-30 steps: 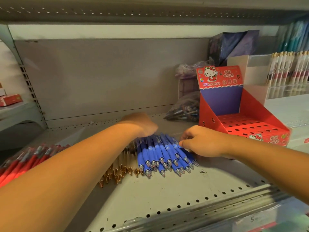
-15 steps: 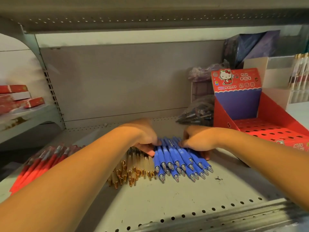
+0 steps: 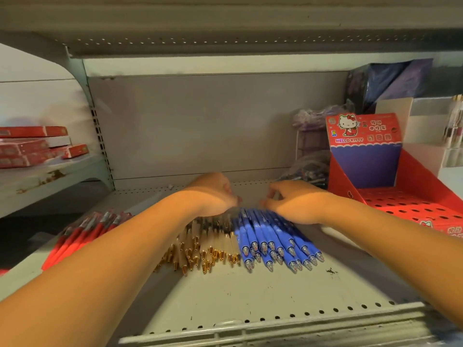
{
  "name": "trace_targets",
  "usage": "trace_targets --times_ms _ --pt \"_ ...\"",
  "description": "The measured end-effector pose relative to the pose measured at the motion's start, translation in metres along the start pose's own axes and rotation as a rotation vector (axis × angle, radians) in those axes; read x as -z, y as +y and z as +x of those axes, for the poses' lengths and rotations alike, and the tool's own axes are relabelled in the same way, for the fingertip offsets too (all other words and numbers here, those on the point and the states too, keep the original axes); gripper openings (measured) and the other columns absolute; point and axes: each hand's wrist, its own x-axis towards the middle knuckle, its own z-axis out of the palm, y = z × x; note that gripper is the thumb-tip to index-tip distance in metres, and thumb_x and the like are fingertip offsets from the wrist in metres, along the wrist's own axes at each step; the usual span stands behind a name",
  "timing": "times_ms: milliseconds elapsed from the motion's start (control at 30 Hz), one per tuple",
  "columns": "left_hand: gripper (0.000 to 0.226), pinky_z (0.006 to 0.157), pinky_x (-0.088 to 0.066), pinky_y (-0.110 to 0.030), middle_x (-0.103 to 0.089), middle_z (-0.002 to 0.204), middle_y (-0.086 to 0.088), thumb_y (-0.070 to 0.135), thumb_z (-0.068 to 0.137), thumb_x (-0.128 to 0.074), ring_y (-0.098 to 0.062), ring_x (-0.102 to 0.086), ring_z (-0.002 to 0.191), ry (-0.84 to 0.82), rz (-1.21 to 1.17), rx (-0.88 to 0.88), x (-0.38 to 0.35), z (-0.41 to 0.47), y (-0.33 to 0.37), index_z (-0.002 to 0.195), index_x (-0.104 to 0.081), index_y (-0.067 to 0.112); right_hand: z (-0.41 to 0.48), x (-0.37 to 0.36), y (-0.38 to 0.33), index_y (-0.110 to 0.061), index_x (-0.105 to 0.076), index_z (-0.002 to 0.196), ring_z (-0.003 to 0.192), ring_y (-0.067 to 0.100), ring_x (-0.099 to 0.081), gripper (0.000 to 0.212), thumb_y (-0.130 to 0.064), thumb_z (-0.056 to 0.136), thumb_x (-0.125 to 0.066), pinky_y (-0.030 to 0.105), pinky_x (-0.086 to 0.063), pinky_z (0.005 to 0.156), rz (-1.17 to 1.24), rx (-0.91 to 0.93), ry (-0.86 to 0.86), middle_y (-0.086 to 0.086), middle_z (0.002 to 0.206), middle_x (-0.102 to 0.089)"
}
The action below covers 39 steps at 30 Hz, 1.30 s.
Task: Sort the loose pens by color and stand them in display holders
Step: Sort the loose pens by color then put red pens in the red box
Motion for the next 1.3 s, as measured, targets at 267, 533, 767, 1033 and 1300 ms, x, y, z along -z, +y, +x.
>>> trace_targets --times_ms 267,533,767,1033,1300 --pt "0.019 0.07 -0.05 -0.031 -0.063 0.087 0.003 0.034 0.092 -0.064 -0.016 -0.058 0.078 0.102 0.087 0.101 0.044 -0.045 -0.063 0.086 -0.065 0.015 0.002 -0.007 -0.057 -0.035 -0.033 0.147 0.131 0.016 -0.045 0.062 -0.066 0.093 -0.042 0.03 -0.035 0.099 0.149 0.267 -0.091 -0.007 0.151 -0.042" --pt "0.024 0.066 -0.044 -0.035 -0.057 0.076 -0.009 0.028 0.087 -0.064 -0.025 -0.051 0.07 0.255 0.058 0.295 0.081 -0.11 -0.159 0.074 -0.059 0.007 0.013 -0.028 -0.145 -0.028 -0.052 0.13 0.107 0.013 -0.056 0.046 -0.058 0.095 -0.048 0.028 -0.041 0.083 0.164 0.328 -0.107 -0.005 0.13 -0.057" --pt "0.049 0.071 -0.043 -0.032 -0.061 0.115 -0.012 0.041 0.083 -0.067 -0.03 -0.058 0.099 0.268 -0.072 0.45 0.084 -0.113 -0.215 0.116 -0.057 0.006 0.029 -0.051 -0.237 -0.002 -0.066 0.109 0.082 0.025 -0.057 0.04 -0.038 0.095 -0.055 0.035 -0.044 0.07 0.145 0.259 -0.062 0.023 0.109 -0.066" --pt "0.087 0.089 -0.048 -0.033 -0.049 0.141 -0.02 0.047 0.084 -0.068 -0.036 -0.055 0.121 0.095 -0.174 0.485 0.075 -0.096 -0.218 0.146 -0.03 0.0 0.056 -0.078 -0.28 -0.01 -0.06 0.096 0.079 0.028 -0.057 0.014 -0.024 0.092 -0.06 0.03 -0.042 0.063 0.06 0.08 -0.064 0.008 0.083 -0.058" --pt "0.042 0.026 -0.043 -0.025 -0.057 0.038 -0.013 0.034 0.097 -0.058 -0.021 -0.056 0.028 -0.131 -0.193 0.589 0.081 -0.09 -0.21 0.075 -0.052 -0.002 0.066 -0.076 -0.298 -0.01 -0.062 0.086 0.065 0.023 -0.056 0.033 -0.043 0.086 -0.066 0.025 -0.041 0.052 -0.004 0.081 -0.11 0.008 0.076 -0.062"
